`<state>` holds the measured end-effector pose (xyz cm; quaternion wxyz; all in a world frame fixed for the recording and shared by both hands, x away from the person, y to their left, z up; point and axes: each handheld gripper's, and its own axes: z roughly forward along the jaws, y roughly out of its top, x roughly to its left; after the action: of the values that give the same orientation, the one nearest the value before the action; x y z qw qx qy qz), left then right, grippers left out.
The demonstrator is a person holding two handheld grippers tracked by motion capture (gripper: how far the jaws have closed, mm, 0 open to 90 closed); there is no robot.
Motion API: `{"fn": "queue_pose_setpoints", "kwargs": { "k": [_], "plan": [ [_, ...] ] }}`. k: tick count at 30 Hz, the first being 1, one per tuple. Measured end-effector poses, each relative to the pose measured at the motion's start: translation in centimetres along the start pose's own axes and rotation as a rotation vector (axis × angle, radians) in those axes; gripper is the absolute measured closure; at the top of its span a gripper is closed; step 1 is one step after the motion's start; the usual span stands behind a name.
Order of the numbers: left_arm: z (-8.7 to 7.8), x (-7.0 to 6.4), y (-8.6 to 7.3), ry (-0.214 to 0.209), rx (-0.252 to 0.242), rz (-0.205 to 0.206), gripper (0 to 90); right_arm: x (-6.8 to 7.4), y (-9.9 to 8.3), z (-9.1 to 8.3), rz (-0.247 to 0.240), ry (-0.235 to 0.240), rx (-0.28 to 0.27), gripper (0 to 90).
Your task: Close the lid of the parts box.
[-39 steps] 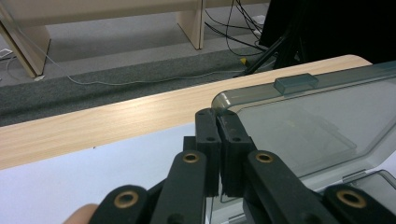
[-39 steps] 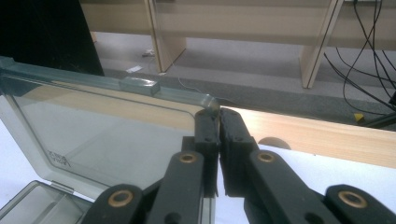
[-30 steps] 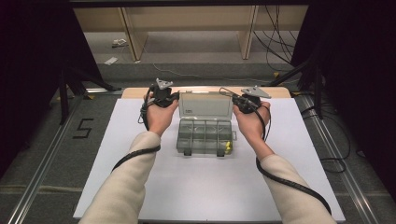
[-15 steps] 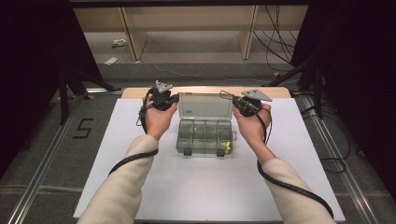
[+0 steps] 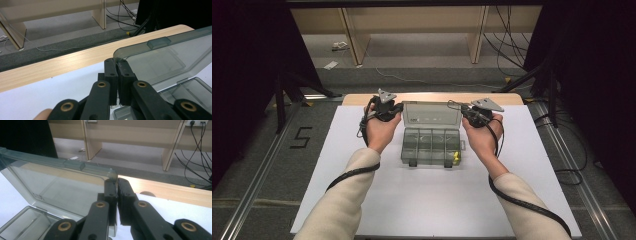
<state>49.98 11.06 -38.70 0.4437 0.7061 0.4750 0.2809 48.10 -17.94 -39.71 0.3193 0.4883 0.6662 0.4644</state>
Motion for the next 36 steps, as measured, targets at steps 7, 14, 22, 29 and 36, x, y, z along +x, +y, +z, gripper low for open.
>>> {"fn": "queue_pose_setpoints", "kwargs": {
  "k": [7, 14, 22, 29, 36],
  "plan": [
    [-0.3, -0.1, -0.3, 0.0, -0.004, 0.018, 87.4, 0.1, -0.3, -0.4, -0.01, 0.006, -0.003, 87.3],
    [-0.6, -0.2, -0.6, -0.001, -0.013, 0.029, 87.3, 0.2, -0.6, -0.8, -0.017, 0.008, -0.009, 87.4],
    [-0.9, -0.3, -0.9, -0.004, -0.022, 0.042, 87.3, 0.3, -0.9, -1.2, -0.028, 0.013, -0.013, 87.3],
    [-1.1, -0.4, -1.2, -0.006, -0.03, 0.054, 87.2, 0.4, -1.1, -1.5, -0.035, 0.018, -0.014, 87.4],
    [-1.5, -0.5, -1.6, -0.008, -0.04, 0.063, 87.0, 0.5, -1.4, -1.9, -0.045, 0.021, -0.019, 87.4]
  ]
}}
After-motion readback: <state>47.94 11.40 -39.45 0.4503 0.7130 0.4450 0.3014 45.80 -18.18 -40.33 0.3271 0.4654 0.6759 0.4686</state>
